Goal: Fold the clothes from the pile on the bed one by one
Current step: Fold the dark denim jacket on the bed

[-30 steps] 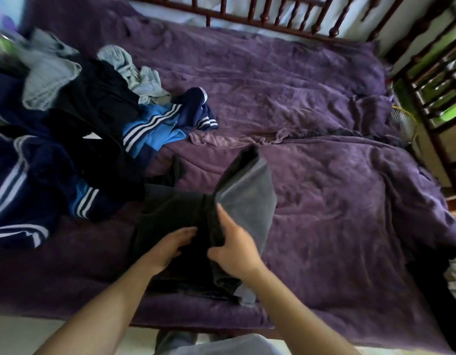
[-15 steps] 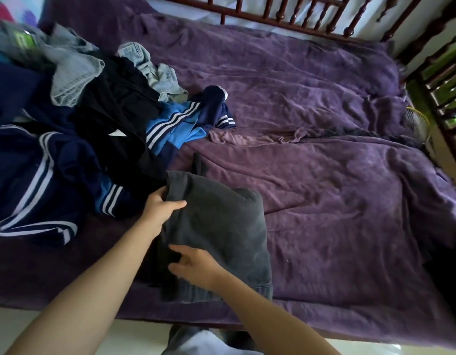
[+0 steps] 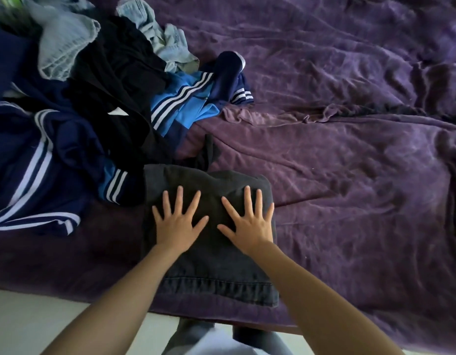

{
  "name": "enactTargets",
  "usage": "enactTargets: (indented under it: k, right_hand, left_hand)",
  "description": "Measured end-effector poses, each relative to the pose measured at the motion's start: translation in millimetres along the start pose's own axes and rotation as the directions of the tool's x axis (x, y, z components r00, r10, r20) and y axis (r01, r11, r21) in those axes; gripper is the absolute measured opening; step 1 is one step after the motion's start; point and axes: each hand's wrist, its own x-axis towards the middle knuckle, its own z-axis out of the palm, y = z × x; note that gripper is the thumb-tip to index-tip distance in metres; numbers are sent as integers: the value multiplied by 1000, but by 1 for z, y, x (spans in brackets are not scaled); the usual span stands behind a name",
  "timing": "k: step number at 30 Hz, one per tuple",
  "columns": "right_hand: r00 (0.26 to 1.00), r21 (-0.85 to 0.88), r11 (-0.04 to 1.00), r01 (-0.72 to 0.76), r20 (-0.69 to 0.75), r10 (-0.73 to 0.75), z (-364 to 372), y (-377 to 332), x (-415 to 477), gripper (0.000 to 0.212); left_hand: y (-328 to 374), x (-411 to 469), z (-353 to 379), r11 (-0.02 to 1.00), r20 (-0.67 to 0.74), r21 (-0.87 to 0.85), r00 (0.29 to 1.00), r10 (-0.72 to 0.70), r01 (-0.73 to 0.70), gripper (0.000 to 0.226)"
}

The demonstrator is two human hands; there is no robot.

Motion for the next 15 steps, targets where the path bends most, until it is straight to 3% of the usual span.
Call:
enactTargets:
  k: [2, 4, 8, 12, 15]
  right_hand:
    - [999, 30, 999, 34, 37, -35, 9, -6, 13, 68]
    - [998, 71, 997, 39, 54, -43, 18, -10, 25, 68]
    - [998, 87, 996, 30, 56, -35, 36, -8, 31, 64]
    - [988, 31, 999, -26, -153, 30, 59, -11, 40, 62]
    - [974, 10, 1000, -25, -223, 26, 68, -12, 50, 61]
  left_hand:
    - [-14, 18, 16, 996, 191, 13, 977, -90, 90, 68]
    - [-19, 32, 25, 995, 254, 25, 962, -101, 98, 67]
    - [-20, 40, 44, 994, 234, 21, 966, -109, 107, 67]
    - [-23, 49, 66, 992, 156, 22, 980, -122, 120, 68]
    - [-27, 55, 73, 993, 140, 37, 984, -115, 111, 70]
